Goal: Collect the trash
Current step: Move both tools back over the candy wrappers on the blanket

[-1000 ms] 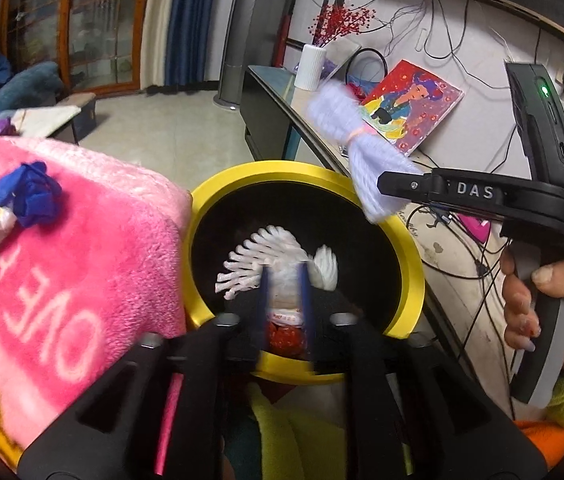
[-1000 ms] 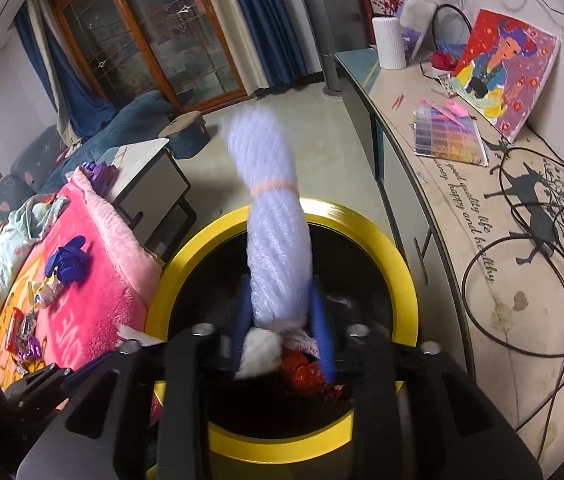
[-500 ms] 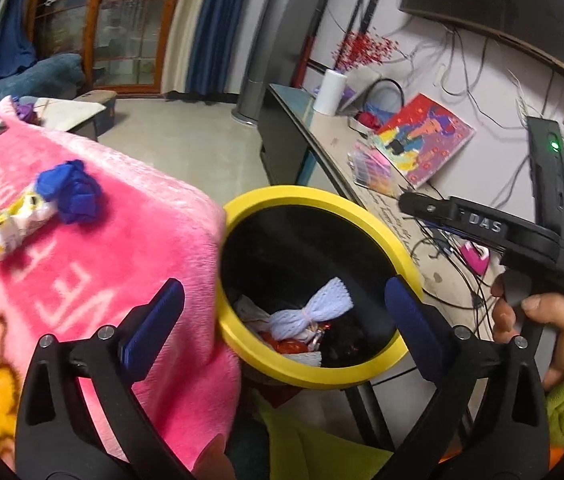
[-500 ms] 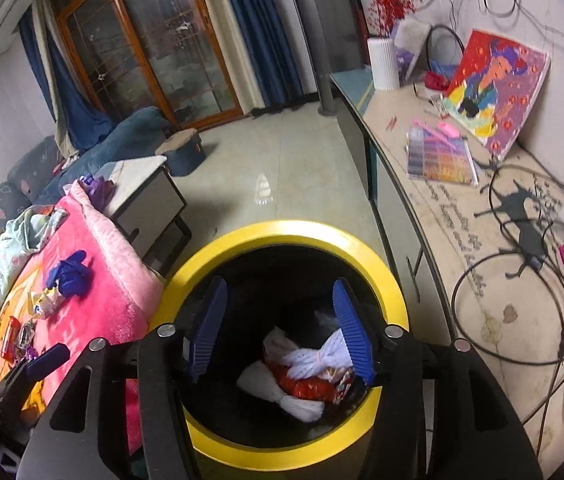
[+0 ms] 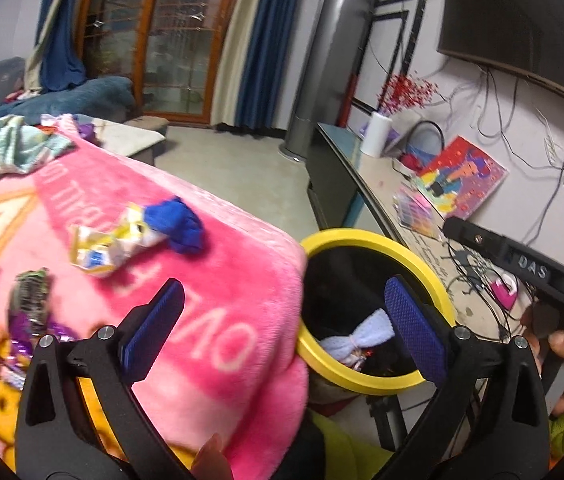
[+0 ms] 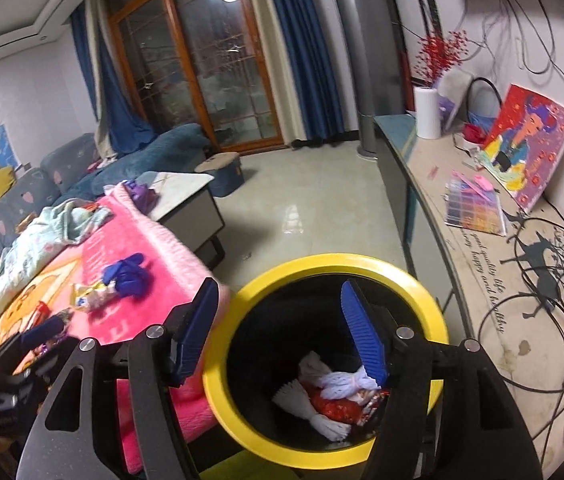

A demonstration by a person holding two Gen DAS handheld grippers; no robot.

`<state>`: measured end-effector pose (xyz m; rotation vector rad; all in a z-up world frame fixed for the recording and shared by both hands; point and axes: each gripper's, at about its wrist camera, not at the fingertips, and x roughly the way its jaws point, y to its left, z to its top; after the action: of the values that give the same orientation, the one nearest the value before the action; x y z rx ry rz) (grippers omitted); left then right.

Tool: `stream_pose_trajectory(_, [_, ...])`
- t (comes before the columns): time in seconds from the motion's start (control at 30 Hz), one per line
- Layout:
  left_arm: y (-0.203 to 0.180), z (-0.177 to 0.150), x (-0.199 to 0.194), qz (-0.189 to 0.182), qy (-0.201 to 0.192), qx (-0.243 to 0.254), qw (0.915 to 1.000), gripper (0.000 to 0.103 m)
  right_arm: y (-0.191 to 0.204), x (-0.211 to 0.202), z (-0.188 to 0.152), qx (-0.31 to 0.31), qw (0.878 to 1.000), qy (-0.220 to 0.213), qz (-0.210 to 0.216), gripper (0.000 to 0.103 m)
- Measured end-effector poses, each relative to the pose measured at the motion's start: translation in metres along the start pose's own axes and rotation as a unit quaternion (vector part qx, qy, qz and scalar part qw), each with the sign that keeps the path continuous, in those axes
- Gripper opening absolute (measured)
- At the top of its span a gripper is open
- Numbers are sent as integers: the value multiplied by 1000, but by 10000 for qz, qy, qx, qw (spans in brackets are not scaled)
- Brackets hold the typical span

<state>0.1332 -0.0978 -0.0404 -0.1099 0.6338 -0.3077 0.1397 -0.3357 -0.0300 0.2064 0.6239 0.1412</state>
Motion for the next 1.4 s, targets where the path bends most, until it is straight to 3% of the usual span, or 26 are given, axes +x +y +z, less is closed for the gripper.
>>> stream_pose_trajectory(0.57, [62,11,-61,711,-686,-442,9941,92,73,-11,-5,-646,9958,-39,643,61])
stream_pose_trajectory(1.4, [132,-3,-107,1261,-894,-953,9834,92,183,13,-30,-1422,9773,403,1521,61])
